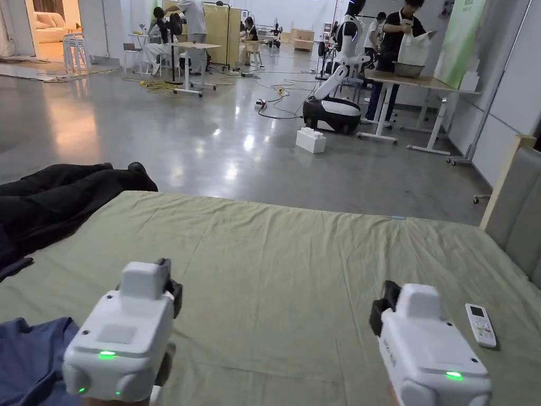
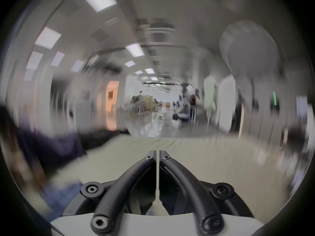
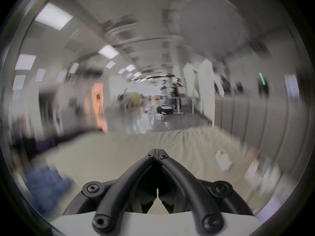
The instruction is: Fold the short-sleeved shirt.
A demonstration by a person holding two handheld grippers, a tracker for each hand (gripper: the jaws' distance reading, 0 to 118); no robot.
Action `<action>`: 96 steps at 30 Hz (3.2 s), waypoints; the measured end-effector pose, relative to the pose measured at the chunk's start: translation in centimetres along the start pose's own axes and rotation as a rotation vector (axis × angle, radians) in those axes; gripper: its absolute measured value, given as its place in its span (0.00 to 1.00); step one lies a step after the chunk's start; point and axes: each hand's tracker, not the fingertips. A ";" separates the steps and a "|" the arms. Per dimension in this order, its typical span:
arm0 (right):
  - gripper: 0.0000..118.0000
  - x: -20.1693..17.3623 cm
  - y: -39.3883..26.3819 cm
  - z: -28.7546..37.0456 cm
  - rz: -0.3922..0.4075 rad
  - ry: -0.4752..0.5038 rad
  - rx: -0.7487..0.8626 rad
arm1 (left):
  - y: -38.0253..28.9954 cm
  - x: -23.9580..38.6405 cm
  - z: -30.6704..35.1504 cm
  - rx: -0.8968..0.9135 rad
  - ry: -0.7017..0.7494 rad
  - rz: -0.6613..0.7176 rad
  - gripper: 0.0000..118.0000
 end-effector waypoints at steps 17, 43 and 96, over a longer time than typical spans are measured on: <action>0.00 -0.7 -1.0 -0.1 0.235 -0.031 0.004 | -0.9 -0.6 -0.3 -0.049 -0.048 -0.011 0.02; 0.00 -1.4 -1.9 0.7 -0.196 -0.045 -0.091 | -2.7 -6.7 1.4 -0.291 -0.081 0.223 0.02; 0.00 -5.2 -4.6 -0.7 -0.141 0.045 -0.188 | -15.3 -18.5 1.6 -0.527 -0.014 0.494 0.03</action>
